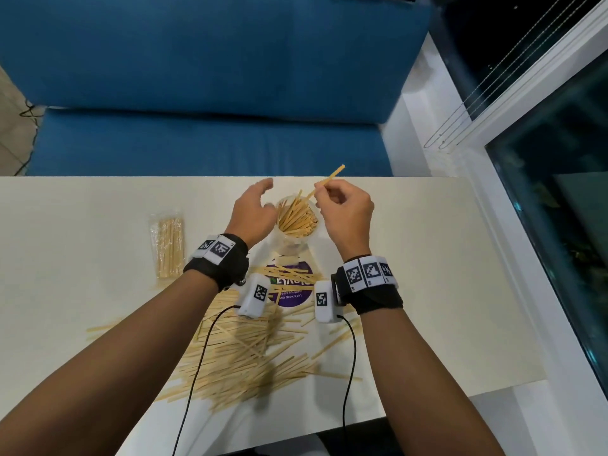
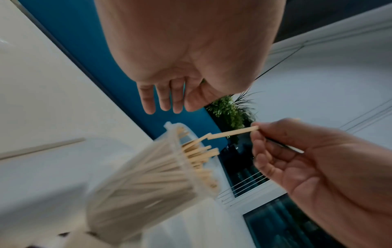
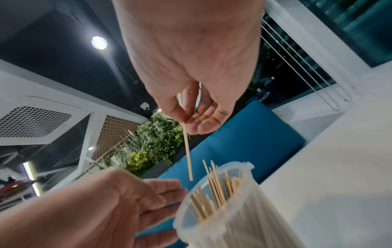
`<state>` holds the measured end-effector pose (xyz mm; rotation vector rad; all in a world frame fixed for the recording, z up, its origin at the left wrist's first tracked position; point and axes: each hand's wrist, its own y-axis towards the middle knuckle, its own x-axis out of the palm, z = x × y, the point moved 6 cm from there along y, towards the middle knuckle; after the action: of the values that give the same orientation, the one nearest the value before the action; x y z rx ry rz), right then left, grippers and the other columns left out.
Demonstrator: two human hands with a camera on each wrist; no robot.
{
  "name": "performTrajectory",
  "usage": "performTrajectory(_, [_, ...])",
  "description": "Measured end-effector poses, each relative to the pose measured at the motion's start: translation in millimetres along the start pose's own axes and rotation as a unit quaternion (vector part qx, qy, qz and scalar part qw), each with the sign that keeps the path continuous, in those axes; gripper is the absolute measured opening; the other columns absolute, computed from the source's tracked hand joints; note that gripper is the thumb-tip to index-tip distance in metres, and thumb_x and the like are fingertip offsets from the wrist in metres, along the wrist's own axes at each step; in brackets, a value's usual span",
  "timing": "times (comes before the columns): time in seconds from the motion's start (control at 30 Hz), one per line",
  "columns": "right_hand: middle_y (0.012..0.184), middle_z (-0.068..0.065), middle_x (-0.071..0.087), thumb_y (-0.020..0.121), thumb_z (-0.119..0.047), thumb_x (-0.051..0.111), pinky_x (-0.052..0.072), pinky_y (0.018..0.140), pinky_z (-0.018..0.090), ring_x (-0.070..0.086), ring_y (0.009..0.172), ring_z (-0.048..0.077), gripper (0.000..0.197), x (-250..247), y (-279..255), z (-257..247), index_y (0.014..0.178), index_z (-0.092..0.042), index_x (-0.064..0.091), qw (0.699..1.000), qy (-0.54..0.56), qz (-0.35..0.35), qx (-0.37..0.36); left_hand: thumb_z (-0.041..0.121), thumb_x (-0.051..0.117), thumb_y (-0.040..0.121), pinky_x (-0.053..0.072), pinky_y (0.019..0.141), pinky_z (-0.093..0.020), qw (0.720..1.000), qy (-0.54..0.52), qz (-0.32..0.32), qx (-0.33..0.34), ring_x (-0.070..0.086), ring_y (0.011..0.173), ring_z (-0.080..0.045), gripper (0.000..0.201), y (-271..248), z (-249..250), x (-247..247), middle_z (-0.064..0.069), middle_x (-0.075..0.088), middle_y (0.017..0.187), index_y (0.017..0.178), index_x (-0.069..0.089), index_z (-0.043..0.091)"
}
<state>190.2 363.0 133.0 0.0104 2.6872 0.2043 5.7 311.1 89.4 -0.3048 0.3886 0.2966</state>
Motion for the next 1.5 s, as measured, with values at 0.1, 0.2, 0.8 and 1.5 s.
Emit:
performTrajectory(0.1, [0.08, -0.009, 0.073, 0.093, -0.02, 0.074, 0.055, 0.07, 0.013, 0.07, 0.074, 0.001, 0.011, 9.7, -7.2, 10.0, 0.097, -0.012, 0.08, 0.999, -0.03, -0.013, 0.02, 0.007, 0.056, 0.094, 0.034, 0.115, -0.035, 0.997, 0.02, -0.067, -0.02, 0.04, 0.145, -0.019, 0.066, -7.6, -21.3, 11.7, -0.001, 0.043, 0.158, 0.156, 0.037, 0.02])
performTrajectory(0.2, [0.089, -0.003, 0.068, 0.092, -0.025, 0.077, 0.041, 0.067, 0.005, 0.061, 0.075, 0.002, 0.018, 30.2, -15.1, 17.0, 0.104, -0.013, 0.082, 0.988, -0.121, -0.095, 0.012, 0.011, 0.062, 0.088, 0.038, 0.116, -0.039, 0.993, 0.033, -0.114, -0.012, 0.042, 0.143, -0.022, 0.08, -13.1, -29.6, 21.6, 0.001, 0.04, 0.16, 0.159, 0.029, 0.026])
performTrajectory(0.8, [0.11, -0.004, 0.062, 0.106, -0.034, 0.043, 0.04, 0.089, 0.042, 0.047, 0.1, 0.021, 0.037, 62.9, -8.2, 5.2, 0.112, -0.02, 0.076, 0.814, -0.444, -0.245, -0.283, 0.03, 0.091, 0.072, 0.036, 0.079, -0.008, 0.992, 0.04, -0.088, 0.078, 0.053, 0.106, -0.009, 0.087, -13.1, -25.3, 29.0, 0.012, 0.055, 0.121, 0.144, 0.043, 0.021])
performTrajectory(1.5, [0.13, -0.009, 0.068, 0.1, -0.025, 0.064, 0.041, 0.097, 0.042, 0.046, 0.107, 0.018, 0.03, 62.9, 0.6, 8.2, 0.128, -0.026, 0.072, 0.861, -0.34, -0.299, -0.231, 0.031, 0.09, 0.074, 0.043, 0.089, -0.019, 0.991, 0.051, -0.093, 0.081, 0.052, 0.109, -0.008, 0.088, -11.2, -27.7, 30.5, 0.004, 0.058, 0.133, 0.146, 0.041, 0.019])
